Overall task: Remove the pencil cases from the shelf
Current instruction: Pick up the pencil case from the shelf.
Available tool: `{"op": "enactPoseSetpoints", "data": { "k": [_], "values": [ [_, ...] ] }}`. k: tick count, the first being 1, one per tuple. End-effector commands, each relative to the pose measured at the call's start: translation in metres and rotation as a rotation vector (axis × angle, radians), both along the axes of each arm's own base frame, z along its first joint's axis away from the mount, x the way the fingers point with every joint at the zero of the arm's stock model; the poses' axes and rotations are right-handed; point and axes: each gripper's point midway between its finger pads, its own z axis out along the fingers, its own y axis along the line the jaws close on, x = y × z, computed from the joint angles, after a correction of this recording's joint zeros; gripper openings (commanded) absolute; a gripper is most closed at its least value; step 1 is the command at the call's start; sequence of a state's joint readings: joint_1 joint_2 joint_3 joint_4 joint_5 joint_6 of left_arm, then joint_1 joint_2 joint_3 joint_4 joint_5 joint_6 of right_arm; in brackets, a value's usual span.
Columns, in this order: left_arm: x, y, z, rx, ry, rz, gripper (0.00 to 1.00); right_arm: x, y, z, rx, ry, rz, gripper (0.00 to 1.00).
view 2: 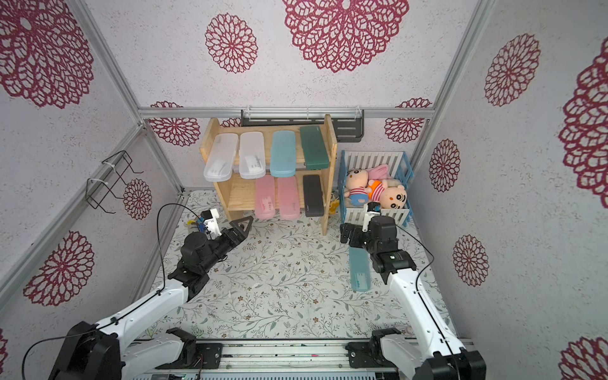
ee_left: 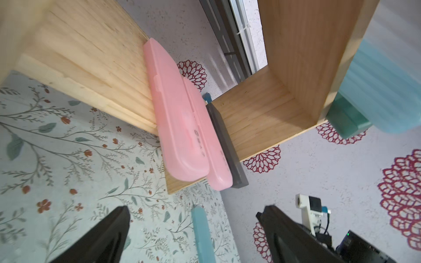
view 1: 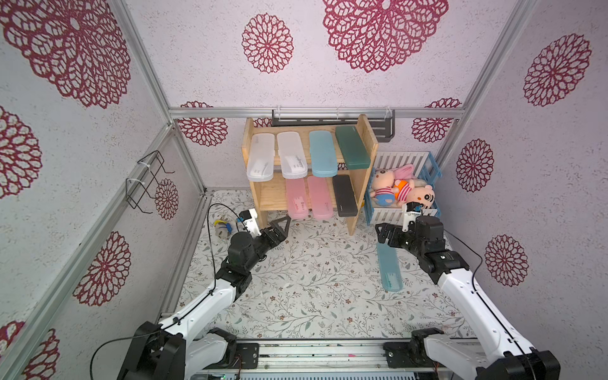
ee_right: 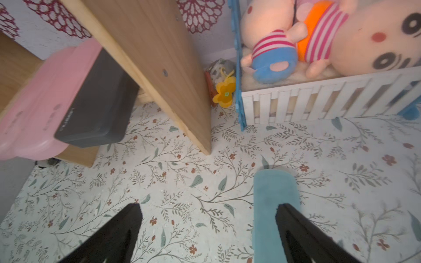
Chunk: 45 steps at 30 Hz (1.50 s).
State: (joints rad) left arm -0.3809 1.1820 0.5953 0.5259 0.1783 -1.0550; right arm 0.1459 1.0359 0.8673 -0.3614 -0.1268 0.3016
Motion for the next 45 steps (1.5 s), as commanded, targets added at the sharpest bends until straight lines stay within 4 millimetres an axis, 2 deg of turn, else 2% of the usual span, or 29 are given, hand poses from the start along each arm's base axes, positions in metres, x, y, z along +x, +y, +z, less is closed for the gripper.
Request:
{"op": "enactPoseSetpoints", "data": {
  "k": [1,8,14,20,23,25,31,33,36,39,43,45],
  "values": [
    [0.012,-0.014,0.024,-0.106,-0.015,-0.036,0.97,0.002,0.01,0.028,0.061,-0.087,0.009,0.99],
    [0.039,-0.035,0.006,-0.148,0.08,-0.073,0.99,-0.002,0.007,0.025,0.036,-0.076,-0.001,0.99],
    [0.044,-0.041,-0.01,-0.141,0.121,-0.069,0.99,-0.003,0.008,0.025,0.037,-0.076,0.004,0.99],
    [0.05,-0.043,-0.013,-0.151,0.118,-0.069,0.93,-0.004,0.009,0.026,0.04,-0.078,0.008,0.99],
    [0.054,-0.046,-0.018,-0.155,0.138,-0.074,0.85,-0.004,0.007,0.027,0.035,-0.079,-0.001,0.99],
    [0.058,-0.048,-0.023,-0.154,0.155,-0.075,0.76,-0.005,0.006,0.028,0.034,-0.08,-0.004,0.99],
    [0.061,-0.05,-0.027,-0.172,0.155,-0.079,0.42,-0.007,0.006,0.033,0.034,-0.088,-0.002,0.99],
    [0.061,-0.05,-0.027,-0.175,0.154,-0.079,0.39,-0.008,0.006,0.036,0.033,-0.097,-0.002,0.99],
    [0.058,-0.049,-0.027,-0.175,0.153,-0.075,0.28,-0.008,0.005,0.036,0.028,-0.098,-0.005,0.99],
    [0.054,-0.045,-0.028,-0.167,0.146,-0.069,0.26,-0.01,0.002,0.038,0.021,-0.099,-0.014,0.99],
    [0.045,-0.04,-0.028,-0.154,0.134,-0.063,0.12,-0.014,0.0,0.048,0.023,-0.128,-0.026,0.99],
    [0.042,-0.038,-0.027,-0.149,0.126,-0.061,0.01,-0.017,0.001,0.058,0.038,-0.158,-0.02,0.99]
  ]
}}
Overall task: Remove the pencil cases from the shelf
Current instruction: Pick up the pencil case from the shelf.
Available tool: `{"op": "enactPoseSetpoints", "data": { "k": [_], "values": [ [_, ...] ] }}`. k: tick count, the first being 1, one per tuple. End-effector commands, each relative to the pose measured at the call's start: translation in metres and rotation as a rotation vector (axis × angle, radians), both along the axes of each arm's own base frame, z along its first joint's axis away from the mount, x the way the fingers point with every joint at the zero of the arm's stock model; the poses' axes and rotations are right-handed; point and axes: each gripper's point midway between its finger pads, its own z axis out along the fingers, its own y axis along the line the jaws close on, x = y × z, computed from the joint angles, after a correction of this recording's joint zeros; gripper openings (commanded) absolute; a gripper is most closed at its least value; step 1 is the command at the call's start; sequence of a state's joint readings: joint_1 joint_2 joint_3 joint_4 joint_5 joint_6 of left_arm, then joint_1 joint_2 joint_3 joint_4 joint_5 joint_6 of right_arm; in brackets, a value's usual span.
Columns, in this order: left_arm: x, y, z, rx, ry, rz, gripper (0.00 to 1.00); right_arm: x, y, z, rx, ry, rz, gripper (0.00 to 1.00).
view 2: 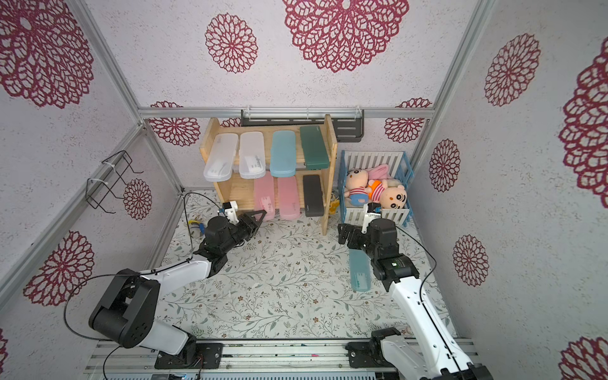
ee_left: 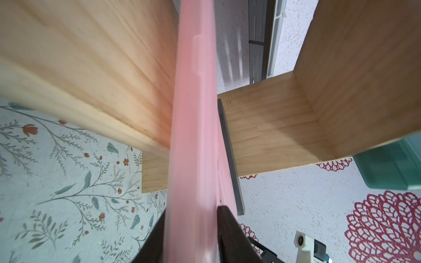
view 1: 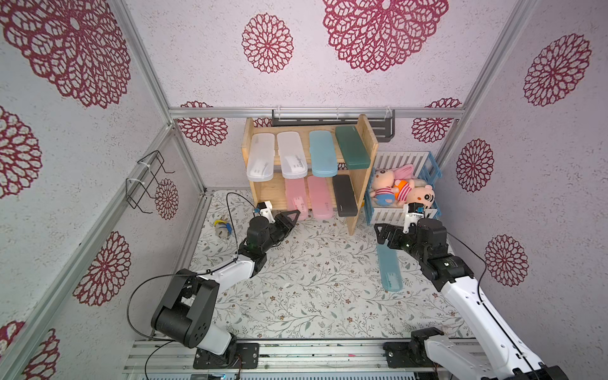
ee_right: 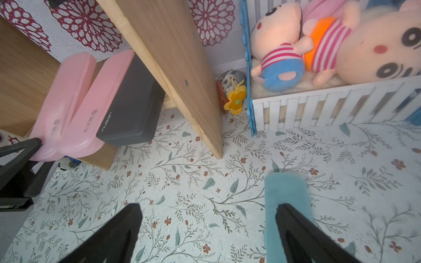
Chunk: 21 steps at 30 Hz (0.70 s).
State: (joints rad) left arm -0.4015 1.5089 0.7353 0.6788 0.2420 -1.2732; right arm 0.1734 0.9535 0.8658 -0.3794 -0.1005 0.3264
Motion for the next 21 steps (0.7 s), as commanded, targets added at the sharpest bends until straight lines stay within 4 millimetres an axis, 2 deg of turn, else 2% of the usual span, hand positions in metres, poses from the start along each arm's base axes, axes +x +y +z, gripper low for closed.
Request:
{"op": "enactPoseSetpoints", "data": {
  "k": [1,6,9,13,21],
  "values": [
    [-0.008,0.004,0.006,0.024,-0.037,0.007,0.0,-0.005,0.0,0.041,0.029,-0.115,-0.008,0.99],
    [-0.017,0.007,0.012,0.074,-0.061,-0.003,0.0,-0.014,0.013,0.061,0.081,-0.18,0.026,0.99],
    [-0.025,0.016,0.007,0.146,-0.053,0.019,0.0,-0.021,0.027,0.065,0.093,-0.221,0.034,0.99],
    [-0.046,0.023,0.006,0.266,-0.118,0.0,0.0,-0.029,0.06,0.071,0.17,-0.256,0.122,0.99],
    [-0.111,0.05,-0.007,0.508,-0.315,0.014,0.0,-0.049,0.139,0.074,0.339,-0.278,0.288,0.99]
  ]
}}
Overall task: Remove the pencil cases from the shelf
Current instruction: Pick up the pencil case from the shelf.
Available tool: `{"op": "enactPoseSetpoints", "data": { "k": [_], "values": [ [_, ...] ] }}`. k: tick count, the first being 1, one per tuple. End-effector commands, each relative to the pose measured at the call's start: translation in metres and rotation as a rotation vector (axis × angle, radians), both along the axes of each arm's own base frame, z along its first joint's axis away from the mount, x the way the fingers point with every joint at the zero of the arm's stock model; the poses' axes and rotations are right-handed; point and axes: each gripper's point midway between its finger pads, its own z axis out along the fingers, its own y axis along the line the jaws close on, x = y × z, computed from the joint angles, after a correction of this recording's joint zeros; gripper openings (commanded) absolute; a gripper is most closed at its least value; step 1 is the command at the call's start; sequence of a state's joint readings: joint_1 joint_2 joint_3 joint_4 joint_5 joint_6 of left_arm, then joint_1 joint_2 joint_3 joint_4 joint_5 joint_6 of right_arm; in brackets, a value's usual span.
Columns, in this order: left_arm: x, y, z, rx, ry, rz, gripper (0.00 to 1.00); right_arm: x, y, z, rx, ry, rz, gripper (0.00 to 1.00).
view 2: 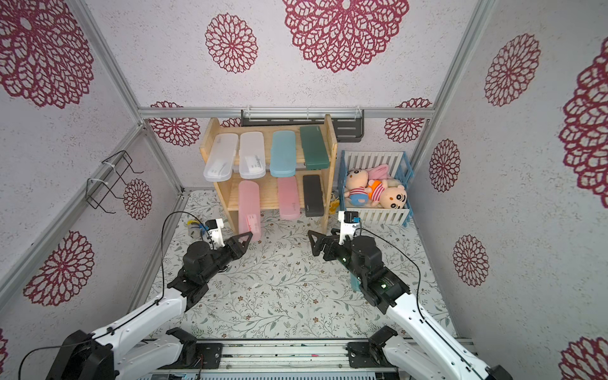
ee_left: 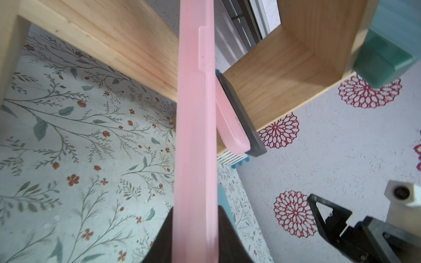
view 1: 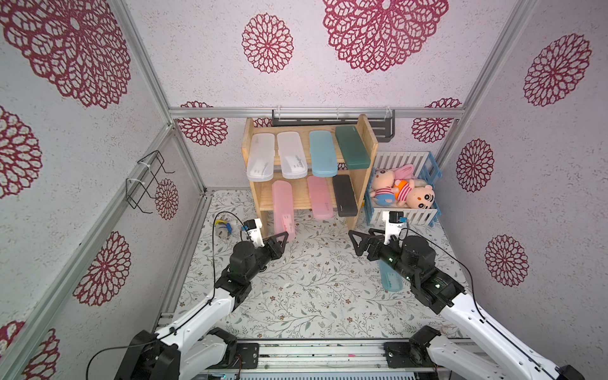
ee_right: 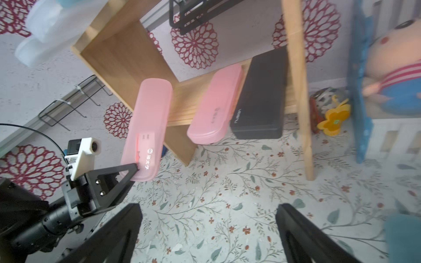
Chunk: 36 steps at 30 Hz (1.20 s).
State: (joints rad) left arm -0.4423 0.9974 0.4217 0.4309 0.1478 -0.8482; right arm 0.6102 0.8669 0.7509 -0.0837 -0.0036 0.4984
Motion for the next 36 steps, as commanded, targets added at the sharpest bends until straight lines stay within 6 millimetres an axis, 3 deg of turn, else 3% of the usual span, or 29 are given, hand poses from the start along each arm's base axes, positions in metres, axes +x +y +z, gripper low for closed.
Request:
{"op": "enactPoseSetpoints", "data": {
  "k": [1,8,14,17,29,36],
  "values": [
    [-0.021,0.011,0.002,0.145,-0.13,0.009,0.0,-0.003,0.029,0.035,0.148,-0.067,0.029,0.99],
    [-0.06,0.03,0.004,0.178,-0.218,0.014,0.0,-0.012,0.112,0.03,0.184,-0.029,0.179,0.99],
    [-0.076,0.035,0.008,0.168,-0.244,0.001,0.0,-0.02,0.184,0.047,0.173,-0.053,0.282,0.99],
    [-0.081,0.039,0.011,0.16,-0.257,0.008,0.0,-0.016,0.208,0.043,0.155,-0.04,0.307,0.99],
    [-0.095,0.048,0.018,0.14,-0.273,0.024,0.0,-0.005,0.262,0.029,0.114,-0.001,0.346,0.99],
    [-0.096,0.05,0.02,0.142,-0.274,0.028,0.0,-0.003,0.276,0.024,0.097,0.011,0.363,0.99]
  ]
}}
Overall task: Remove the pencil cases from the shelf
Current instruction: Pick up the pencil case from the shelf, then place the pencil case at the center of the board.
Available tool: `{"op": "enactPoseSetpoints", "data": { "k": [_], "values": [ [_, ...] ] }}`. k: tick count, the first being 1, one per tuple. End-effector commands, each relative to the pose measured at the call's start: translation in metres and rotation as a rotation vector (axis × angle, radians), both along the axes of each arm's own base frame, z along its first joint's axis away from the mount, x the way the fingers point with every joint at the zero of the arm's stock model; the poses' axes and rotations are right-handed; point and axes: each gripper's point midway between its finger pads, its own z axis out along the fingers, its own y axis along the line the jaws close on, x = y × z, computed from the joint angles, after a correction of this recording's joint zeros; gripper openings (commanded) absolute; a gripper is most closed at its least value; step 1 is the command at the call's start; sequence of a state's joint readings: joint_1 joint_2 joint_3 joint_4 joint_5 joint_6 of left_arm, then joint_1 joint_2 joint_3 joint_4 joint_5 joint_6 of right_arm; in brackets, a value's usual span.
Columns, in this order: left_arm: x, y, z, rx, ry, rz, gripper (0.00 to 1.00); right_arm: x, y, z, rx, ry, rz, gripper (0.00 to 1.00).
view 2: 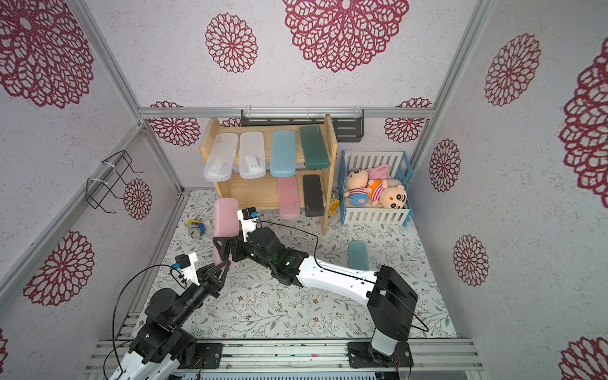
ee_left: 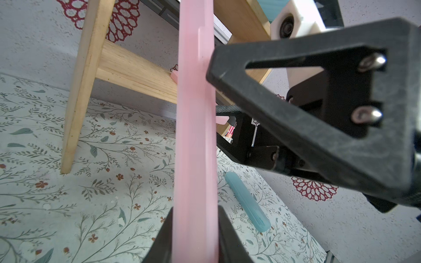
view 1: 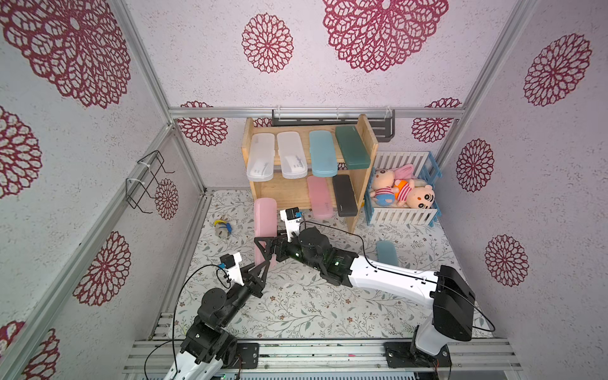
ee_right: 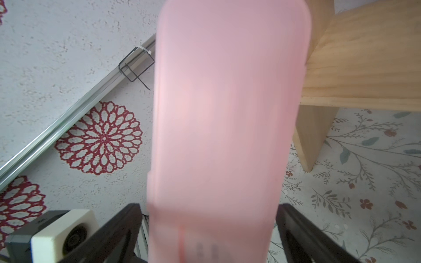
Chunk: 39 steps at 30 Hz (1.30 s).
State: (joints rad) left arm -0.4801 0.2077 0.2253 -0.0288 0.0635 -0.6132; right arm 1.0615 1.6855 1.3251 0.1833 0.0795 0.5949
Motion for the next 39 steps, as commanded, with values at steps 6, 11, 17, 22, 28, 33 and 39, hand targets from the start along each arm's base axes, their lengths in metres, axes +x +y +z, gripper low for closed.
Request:
{"op": "enactPoseSetpoints", "data": {
  "k": [6,11,17,22,28,33,39],
  "values": [
    [-0.004,0.0,0.007,0.006,-0.015,-0.004,0.0,0.005,0.01,0.008,0.007,0.007,-0.008,0.91],
    [-0.004,0.001,0.007,0.012,-0.015,-0.003,0.0,0.008,0.01,0.0,-0.011,0.024,-0.017,0.62],
    [-0.005,0.003,0.006,0.018,-0.008,0.009,0.38,0.011,0.002,-0.008,-0.055,0.032,-0.048,0.57],
    [-0.006,0.011,0.008,0.007,-0.017,0.045,0.97,0.01,-0.018,-0.022,-0.159,0.033,-0.088,0.58],
    [-0.007,0.026,0.012,0.008,-0.029,0.119,0.97,-0.012,-0.088,-0.09,-0.358,0.132,-0.156,0.6],
    [-0.004,0.03,0.01,0.009,-0.03,0.148,0.97,-0.036,-0.166,-0.163,-0.497,0.276,-0.226,0.62],
    [0.002,0.021,0.007,0.028,-0.02,0.118,0.97,-0.032,-0.255,-0.215,-0.541,0.423,-0.364,0.63]
  ]
}}
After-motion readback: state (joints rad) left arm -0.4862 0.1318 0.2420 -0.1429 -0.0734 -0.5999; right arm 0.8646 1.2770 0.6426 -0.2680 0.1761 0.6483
